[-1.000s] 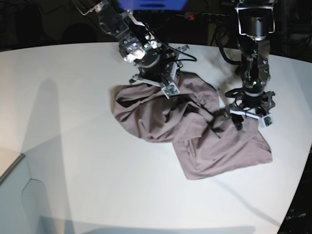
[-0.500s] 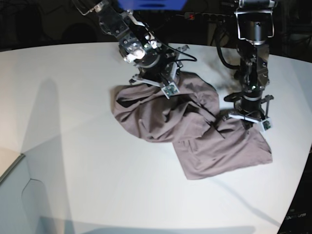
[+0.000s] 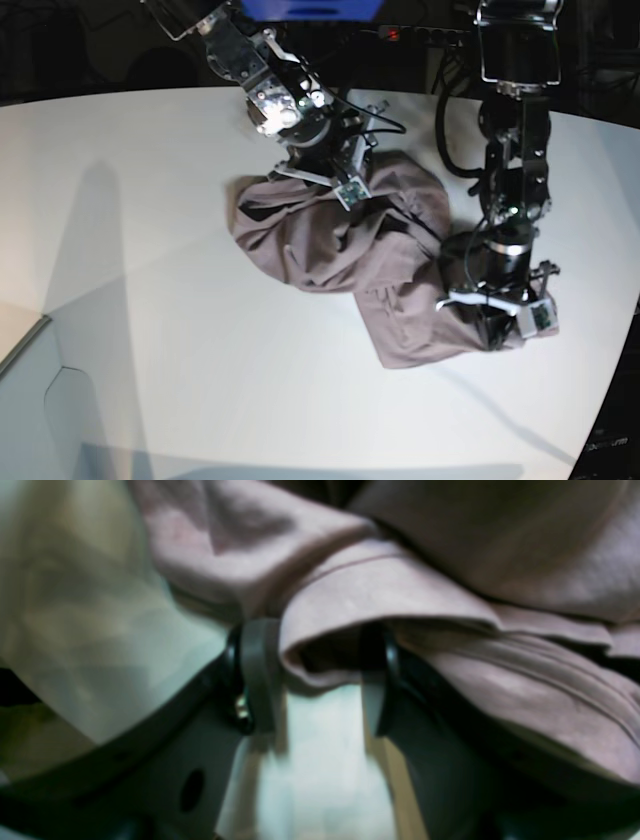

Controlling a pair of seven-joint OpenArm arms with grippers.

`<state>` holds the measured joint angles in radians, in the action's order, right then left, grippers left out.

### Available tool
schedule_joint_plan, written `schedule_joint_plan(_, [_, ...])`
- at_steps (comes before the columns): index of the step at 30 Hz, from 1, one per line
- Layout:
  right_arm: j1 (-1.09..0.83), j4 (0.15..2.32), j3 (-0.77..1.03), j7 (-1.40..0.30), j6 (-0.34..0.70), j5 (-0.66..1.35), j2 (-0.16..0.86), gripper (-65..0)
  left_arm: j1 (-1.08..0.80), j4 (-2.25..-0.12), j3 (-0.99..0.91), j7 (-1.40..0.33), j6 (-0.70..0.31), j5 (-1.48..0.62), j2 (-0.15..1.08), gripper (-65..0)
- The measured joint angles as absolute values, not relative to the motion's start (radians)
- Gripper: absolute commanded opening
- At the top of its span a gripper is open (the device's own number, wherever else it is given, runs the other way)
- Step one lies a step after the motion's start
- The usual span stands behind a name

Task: Layout the t-shirt on the table in an organized manner, then fold the t-shirt properly
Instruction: 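Pull the grasped fold away from the right gripper to spread the shirt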

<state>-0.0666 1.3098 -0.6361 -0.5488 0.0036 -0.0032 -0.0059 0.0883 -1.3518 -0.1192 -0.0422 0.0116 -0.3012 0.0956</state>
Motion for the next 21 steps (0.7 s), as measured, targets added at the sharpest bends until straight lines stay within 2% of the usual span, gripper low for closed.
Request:
schedule_joint_plan(12, [-0.079,1.318,-0.637,-0.513,0.008,0.001,0.031,-39.1,0.455,-1.327,0.036,-0.036,0.001,-0.297,0.037,-65.0])
schedule_joint_plan(18, [-0.097,1.322,-0.635,-0.498,0.007,-0.014,0.033,-39.0,0.599,-1.121,0.112,-0.028,0.007,-0.298,0.036,-64.9])
schedule_joint_plan(21, [-0.104,1.323,-0.633,-0.496,0.007,-0.015,0.033,-39.0,0.648,-1.002,0.129,-0.028,0.008,-0.297,-0.011,-64.7])
